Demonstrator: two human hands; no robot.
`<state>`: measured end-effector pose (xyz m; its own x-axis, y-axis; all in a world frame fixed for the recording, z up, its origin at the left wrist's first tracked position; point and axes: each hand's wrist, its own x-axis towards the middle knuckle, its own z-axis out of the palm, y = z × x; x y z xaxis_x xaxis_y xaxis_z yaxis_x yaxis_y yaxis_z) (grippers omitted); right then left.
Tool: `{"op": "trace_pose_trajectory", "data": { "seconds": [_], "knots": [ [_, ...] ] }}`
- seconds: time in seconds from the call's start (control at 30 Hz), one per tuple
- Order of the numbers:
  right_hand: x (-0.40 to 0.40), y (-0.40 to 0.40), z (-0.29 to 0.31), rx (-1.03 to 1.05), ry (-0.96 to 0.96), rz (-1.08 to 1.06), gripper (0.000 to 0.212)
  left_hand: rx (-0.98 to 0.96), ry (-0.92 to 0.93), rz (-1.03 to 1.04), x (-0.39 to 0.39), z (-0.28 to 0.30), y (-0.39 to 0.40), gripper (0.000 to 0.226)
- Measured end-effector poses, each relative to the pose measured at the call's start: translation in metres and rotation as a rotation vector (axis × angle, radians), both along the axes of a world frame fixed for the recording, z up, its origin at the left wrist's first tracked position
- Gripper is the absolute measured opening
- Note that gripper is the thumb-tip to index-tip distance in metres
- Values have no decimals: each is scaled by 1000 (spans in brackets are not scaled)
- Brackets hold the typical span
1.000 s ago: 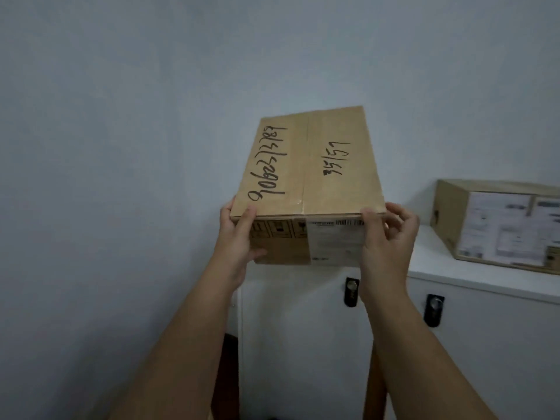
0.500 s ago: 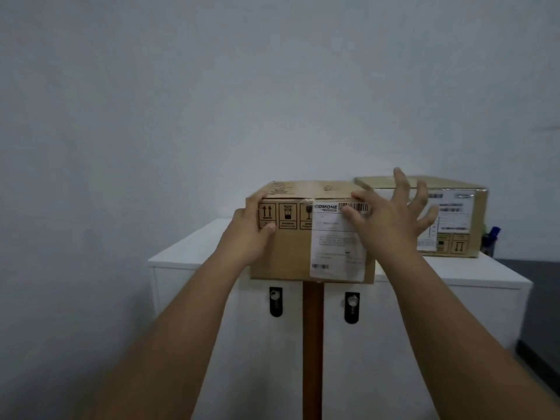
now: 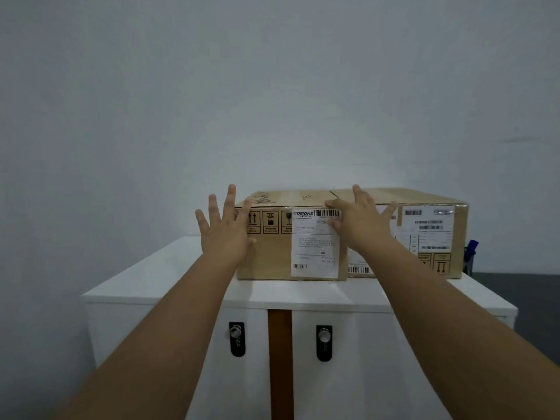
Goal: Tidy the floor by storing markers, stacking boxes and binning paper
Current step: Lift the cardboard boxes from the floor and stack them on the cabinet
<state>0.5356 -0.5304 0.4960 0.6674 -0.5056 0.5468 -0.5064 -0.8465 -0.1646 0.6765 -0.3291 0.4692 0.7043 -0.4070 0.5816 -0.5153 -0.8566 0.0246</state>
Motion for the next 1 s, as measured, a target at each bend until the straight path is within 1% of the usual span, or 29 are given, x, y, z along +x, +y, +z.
{"op": "trace_pose_trajectory", "data": {
  "seconds": [0.13,0.23,0.33,0.5,0.6,0.73,0.83,0.9,0.97,1.0],
  "knots": [
    [19,-10,-3,-9,-25,16,45,19,20,8,17,0,-13,88],
    [28,-13,-1,57,-72,88,46,7,63,-4,27,-1,-18,90],
    [30,-10,4,70,-75,107,42,6,87,-21,30,-4,-17,91],
    [27,-7,8,94,-139,112,25,58,113,-79,27,0,-20,86],
    [27,-6,9,112,-131,100,23,68,155,-114,32,3,-17,86],
    [31,-9,8,108,-155,88,27,95,164,-125,38,6,-18,88],
    [30,-6,10,121,-135,72,23,128,190,-138,34,11,-13,89],
    [31,-2,7,52,-60,28,28,160,201,-172,29,7,-2,86],
    [36,6,-2,-19,15,22,49,148,216,-186,23,-2,17,84],
    [39,15,-9,-30,-4,57,59,125,229,-188,20,-8,30,82]
  ]
}}
